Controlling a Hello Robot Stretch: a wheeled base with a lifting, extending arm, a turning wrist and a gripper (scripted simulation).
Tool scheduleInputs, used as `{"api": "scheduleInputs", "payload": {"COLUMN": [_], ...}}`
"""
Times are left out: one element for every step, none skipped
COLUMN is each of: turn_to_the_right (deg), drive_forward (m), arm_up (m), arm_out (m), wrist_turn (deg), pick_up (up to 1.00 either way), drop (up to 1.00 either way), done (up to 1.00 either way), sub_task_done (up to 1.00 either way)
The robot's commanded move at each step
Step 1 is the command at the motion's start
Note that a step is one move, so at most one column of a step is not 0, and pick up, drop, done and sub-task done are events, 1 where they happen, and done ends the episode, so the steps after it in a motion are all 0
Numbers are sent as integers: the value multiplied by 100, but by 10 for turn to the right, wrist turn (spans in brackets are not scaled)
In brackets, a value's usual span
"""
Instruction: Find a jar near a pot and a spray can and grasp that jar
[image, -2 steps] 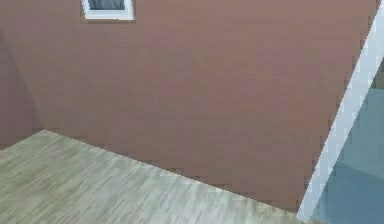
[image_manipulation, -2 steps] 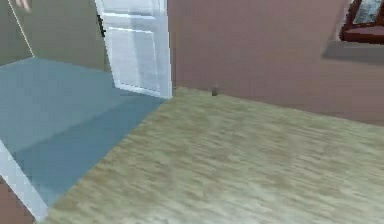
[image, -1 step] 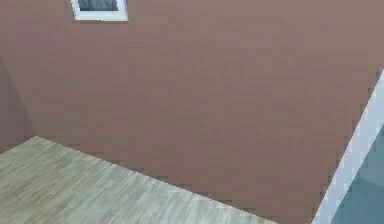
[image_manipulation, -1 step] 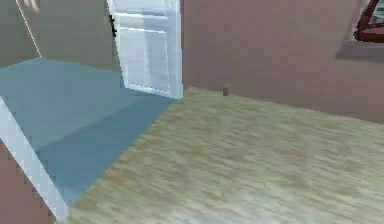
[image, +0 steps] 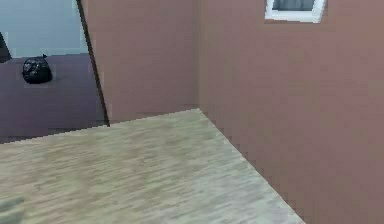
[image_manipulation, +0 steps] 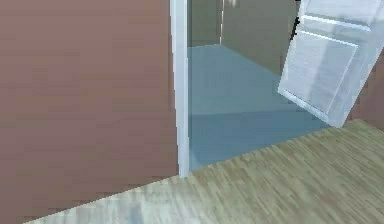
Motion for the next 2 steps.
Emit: {"api": "scheduleInputs", "payload": {"turn_to_the_right": [-180,0], "drive_forward": [0,75], "arm_up": [0,0], "arm_out": [0,0], "wrist_turn": [0,0], "pick_up": [0,0], "drop": [0,0], "done": [0,0], "sub_task_done": [0,0]}}
